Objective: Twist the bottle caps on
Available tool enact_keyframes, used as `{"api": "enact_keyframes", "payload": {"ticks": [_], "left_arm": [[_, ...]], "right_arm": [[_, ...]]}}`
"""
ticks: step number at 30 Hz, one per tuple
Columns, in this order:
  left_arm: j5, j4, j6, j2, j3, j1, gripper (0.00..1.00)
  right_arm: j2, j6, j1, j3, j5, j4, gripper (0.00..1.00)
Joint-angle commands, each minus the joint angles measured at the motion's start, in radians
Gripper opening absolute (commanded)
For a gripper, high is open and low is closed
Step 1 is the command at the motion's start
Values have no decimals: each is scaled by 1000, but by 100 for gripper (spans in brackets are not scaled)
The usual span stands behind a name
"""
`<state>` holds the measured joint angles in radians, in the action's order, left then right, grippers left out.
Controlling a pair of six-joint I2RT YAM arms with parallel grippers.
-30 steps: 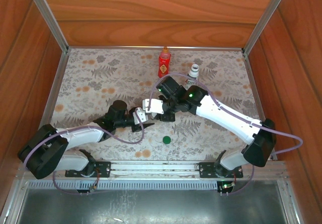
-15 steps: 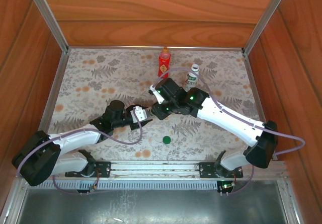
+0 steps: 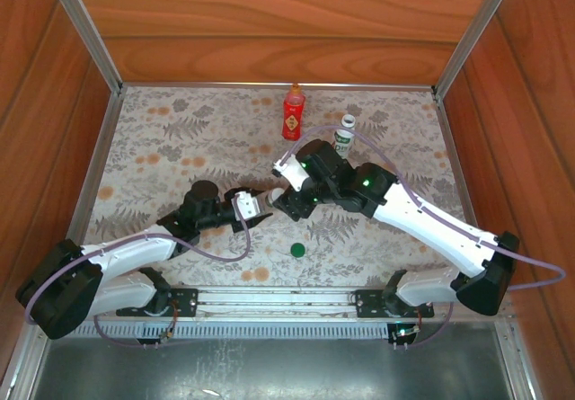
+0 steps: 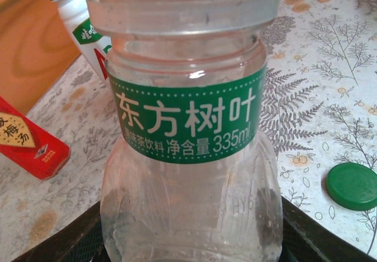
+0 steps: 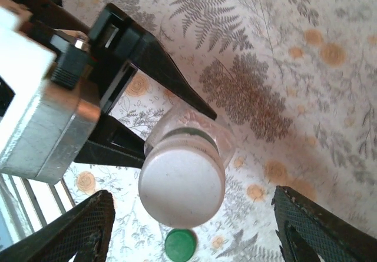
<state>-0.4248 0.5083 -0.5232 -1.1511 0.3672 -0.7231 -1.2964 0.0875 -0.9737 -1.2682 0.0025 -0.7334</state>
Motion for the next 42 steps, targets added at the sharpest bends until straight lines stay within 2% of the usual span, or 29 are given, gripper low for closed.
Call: {"api": "enact_keyframes", "payload": {"ticks": [1, 8, 11, 14, 17, 19, 23, 25, 35, 42], "left_arm": [[-32, 22, -6, 0, -6, -7, 58], [-27, 22, 2, 2, -5, -6, 58], [-20, 22, 4, 12, -10, -6, 58], [-17, 22, 4, 20, -14, -7, 58], [-17, 22, 3, 21, -16, -6, 58], [-18, 22, 5, 21, -15, -7, 59], [-47, 22, 18, 36, -20, -6, 76], [-51, 22, 22, 42, -22, -5, 79], [-58, 22, 25, 49, -30, 0, 75], [-76, 22, 28, 38, -24, 1, 62]], "right_arm": [[-5, 139, 6, 27, -34, 58, 75], [-74, 176, 7, 3, -39, 49, 70], [-89, 175, 6, 8, -44, 55, 63], [-95, 166, 6, 9, -55, 63, 48], [-82, 158, 6, 19, -80, 79, 39], [-70, 154, 6, 32, -96, 92, 35], [-25, 136, 7, 83, -119, 159, 34], [0, 127, 10, 120, -143, 212, 34], [49, 98, 36, 160, -208, 261, 33], [57, 108, 40, 167, -214, 246, 36]]}}
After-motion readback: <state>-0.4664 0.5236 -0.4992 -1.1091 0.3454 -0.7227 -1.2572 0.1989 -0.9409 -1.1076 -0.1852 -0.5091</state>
